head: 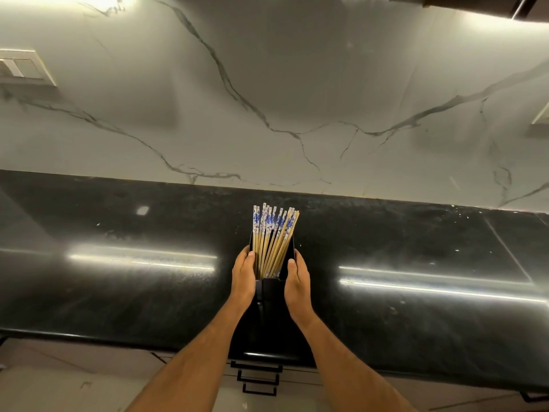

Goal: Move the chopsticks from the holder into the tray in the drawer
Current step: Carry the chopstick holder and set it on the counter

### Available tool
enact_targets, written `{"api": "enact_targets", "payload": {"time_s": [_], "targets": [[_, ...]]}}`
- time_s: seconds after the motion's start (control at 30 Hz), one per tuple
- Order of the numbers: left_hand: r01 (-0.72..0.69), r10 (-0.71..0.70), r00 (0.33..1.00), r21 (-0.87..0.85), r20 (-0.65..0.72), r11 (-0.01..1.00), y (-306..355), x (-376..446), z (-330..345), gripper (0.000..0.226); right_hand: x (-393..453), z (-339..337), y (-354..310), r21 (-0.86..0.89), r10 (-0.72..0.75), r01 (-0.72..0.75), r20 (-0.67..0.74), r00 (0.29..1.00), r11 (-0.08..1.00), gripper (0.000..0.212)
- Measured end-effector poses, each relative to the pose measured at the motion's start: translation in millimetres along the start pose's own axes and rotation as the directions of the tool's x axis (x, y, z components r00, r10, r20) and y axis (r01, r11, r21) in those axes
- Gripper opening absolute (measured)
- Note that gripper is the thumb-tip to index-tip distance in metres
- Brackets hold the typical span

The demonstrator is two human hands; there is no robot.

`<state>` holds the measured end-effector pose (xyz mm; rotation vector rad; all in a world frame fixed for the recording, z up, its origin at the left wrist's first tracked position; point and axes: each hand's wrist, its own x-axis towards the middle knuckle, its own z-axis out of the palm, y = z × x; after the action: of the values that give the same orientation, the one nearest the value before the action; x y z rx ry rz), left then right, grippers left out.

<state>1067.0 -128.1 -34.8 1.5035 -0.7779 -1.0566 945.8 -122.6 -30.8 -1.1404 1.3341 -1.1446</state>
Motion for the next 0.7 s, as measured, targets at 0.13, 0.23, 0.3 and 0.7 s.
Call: {"api": "enact_targets", "payload": {"time_s": [0.13,0.23,0.3,0.7], "targets": [[-0.017,0.017,1.0,0.037,-0.004,0.999,1,0,-1,0.038,0,-3,0,-0.005,0.007,-0.006,0.018,1.0,1.0,0.043],[-0.046,0.048,0.999,0.103,-0.016,0.994,1,-3,-4,0.04,0,-7,-2,-0.032,-0.015,0.016,0.034,0.999,0.999,0.043],[-0.084,0.086,0.996,0.159,-0.006,0.984,3,-8,-8,0.042,-2,-10,-2,-0.069,-0.043,0.045,0.028,0.999,0.997,0.041],[-0.492,0.48,0.854,0.614,0.201,0.618,4,-86,-65,0.042,-84,-35,5,-0.577,-0.281,0.25,0.037,0.959,0.778,0.052]]}}
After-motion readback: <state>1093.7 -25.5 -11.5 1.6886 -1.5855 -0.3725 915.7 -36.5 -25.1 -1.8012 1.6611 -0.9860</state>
